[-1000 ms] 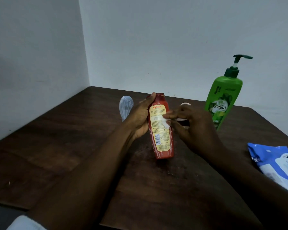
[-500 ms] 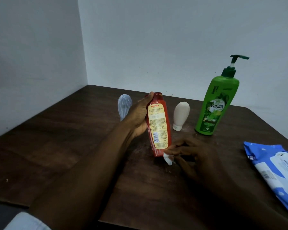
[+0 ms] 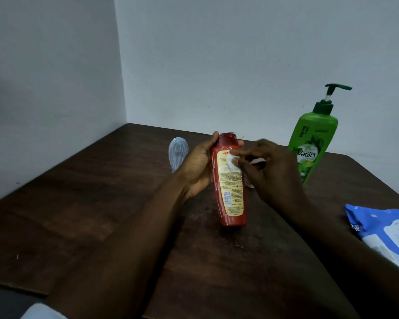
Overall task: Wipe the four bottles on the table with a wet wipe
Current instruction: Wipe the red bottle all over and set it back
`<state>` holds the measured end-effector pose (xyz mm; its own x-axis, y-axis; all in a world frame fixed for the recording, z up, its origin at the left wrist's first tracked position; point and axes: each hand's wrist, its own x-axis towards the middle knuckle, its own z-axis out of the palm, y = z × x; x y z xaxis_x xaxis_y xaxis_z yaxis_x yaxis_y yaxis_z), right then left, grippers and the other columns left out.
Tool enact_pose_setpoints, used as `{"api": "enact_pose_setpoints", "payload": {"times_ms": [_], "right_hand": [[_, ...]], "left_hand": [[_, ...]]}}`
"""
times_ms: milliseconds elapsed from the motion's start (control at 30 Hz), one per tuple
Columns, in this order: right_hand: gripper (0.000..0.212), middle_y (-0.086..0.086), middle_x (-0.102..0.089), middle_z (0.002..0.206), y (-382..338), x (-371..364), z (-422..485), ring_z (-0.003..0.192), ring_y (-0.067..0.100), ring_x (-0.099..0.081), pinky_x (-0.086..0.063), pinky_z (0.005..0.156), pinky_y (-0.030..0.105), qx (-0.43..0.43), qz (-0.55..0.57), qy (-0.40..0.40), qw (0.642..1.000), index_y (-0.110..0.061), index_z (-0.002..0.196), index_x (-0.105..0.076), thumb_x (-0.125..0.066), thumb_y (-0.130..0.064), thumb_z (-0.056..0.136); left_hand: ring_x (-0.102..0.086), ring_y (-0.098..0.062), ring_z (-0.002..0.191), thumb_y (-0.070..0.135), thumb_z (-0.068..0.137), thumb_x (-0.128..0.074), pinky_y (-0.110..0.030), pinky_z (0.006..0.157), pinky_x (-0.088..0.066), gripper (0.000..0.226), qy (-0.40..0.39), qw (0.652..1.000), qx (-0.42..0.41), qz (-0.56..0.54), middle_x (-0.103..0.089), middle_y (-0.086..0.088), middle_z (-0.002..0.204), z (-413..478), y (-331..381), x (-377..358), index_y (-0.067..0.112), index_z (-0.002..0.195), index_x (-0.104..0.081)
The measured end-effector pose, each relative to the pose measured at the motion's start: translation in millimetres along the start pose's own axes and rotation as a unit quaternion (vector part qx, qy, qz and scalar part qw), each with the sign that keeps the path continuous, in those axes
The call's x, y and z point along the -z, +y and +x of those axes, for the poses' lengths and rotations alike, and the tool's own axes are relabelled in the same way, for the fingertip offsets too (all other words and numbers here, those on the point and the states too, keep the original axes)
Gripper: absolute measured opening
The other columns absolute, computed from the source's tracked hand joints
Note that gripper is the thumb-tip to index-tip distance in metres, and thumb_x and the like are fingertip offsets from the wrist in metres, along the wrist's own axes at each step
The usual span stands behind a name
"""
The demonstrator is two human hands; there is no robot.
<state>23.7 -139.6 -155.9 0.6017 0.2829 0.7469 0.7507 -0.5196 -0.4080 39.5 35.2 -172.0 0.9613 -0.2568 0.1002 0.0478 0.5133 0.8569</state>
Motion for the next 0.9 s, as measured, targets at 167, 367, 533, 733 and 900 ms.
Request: {"api": "enact_pose_setpoints", "payload": {"times_ms": [167,367,533,733,900], "right_hand": [[0.014,-0.001,-0.073,0.093,-4.6,-5.2,27.6,0.080,0.003,-0.066,-0.049,0.071,0.005,0.006,0.016,0.035,0.999,-0.015,0.100,-0.080,-0.078,-0.013,0.086],[0.016,0.002,-0.074,0.098,-5.8,-9.6,27.8,0.087,0.009,-0.068,-0.055,0.077,0.019,0.043,-0.019,0.019,0.999,-0.014,0.105,-0.079,-0.074,-0.015,0.089],[0.019,0.008,-0.072,0.102,-14.2,-6.9,-3.7,0.093,0.022,-0.067,-0.051,0.083,0.031,0.101,-0.074,-0.048,0.991,-0.009,0.103,-0.079,-0.073,-0.008,0.085],[0.031,0.005,-0.071,0.108,-16.1,6.4,-49.2,0.097,0.020,-0.067,-0.058,0.085,0.035,0.136,-0.109,-0.141,0.975,-0.013,0.108,-0.078,-0.081,-0.005,0.078],[0.033,-0.001,-0.071,0.104,-10.6,11.3,-83.2,0.094,0.018,-0.069,-0.059,0.080,0.028,0.153,-0.108,-0.210,0.960,-0.023,0.106,-0.078,-0.087,-0.017,0.075]], "left_hand": [[-0.070,-0.024,0.095,0.045,0.105,-0.036,-0.045,0.094,-0.054,0.043,0.010,1.000,-0.019,0.003,-0.074,-0.008,0.097,-0.1,-0.7,1.2,0.017,0.119,-0.066],[-0.068,-0.026,0.103,0.045,0.105,-0.036,-0.045,0.095,-0.054,0.048,0.004,0.999,-0.021,-0.036,-0.073,-0.011,0.108,-1.6,-0.5,1.3,0.013,0.135,-0.057],[-0.064,-0.027,0.109,0.046,0.106,-0.033,-0.045,0.100,-0.049,0.055,0.002,0.998,-0.012,-0.059,-0.066,-0.014,0.121,-0.9,-0.1,1.9,0.010,0.144,-0.047],[-0.064,-0.033,0.106,0.044,0.106,-0.030,-0.045,0.093,-0.055,0.042,-0.012,0.997,-0.018,-0.068,-0.065,-0.013,0.117,0.2,-0.8,1.7,0.017,0.124,-0.058],[-0.065,-0.031,0.106,0.044,0.107,-0.030,-0.045,0.092,-0.055,0.041,-0.015,0.998,-0.018,-0.055,-0.066,-0.012,0.117,0.6,0.6,2.4,0.019,0.123,-0.058]]}}
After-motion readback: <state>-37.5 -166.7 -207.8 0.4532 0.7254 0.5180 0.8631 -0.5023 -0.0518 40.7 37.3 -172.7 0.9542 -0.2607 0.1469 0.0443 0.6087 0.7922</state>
